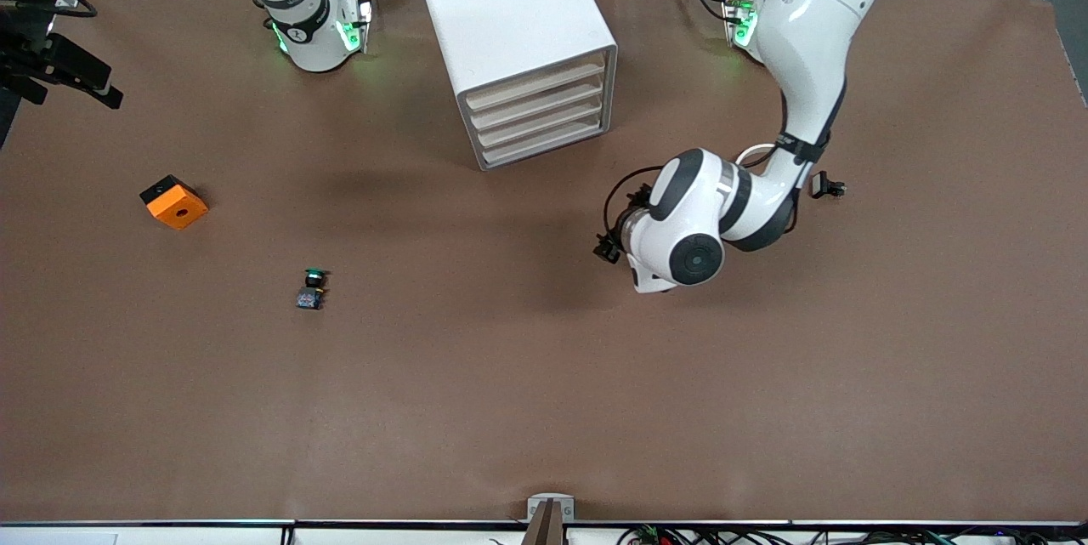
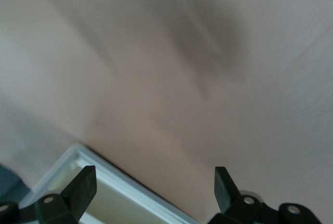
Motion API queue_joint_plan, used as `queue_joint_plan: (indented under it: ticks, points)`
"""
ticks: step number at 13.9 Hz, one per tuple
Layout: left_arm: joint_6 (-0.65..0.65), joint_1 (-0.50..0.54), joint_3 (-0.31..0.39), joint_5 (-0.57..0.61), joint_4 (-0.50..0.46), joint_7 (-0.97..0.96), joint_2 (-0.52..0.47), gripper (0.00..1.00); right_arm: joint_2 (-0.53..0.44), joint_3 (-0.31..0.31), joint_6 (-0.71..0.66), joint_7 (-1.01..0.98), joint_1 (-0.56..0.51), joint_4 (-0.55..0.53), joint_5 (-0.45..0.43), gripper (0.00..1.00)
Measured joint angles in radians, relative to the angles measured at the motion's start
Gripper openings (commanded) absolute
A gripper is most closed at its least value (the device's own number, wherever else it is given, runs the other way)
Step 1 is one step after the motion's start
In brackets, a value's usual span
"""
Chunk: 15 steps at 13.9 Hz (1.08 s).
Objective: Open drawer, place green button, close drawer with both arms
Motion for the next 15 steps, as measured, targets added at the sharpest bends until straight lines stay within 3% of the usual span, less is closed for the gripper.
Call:
queue_joint_plan:
  ticks: [5,10,15]
  points:
    - [0.004,-0.079,-0.001,-0.137,0.002,-0.287,0.025,1.0,0.099,0.005,0.035,-0.004,0.0,0.002,0.0,1.0]
    - [0.001,-0.153,-0.001,-0.143,-0.002,-0.379,0.047,1.0,0.142,0.009,0.028,-0.02,0.002,0.0,0.0,1.0]
    - [-0.032,-0.147,0.003,-0.154,-0.007,-0.48,0.053,1.0,0.176,0.006,0.091,-0.02,0.001,-0.042,0.002,1.0]
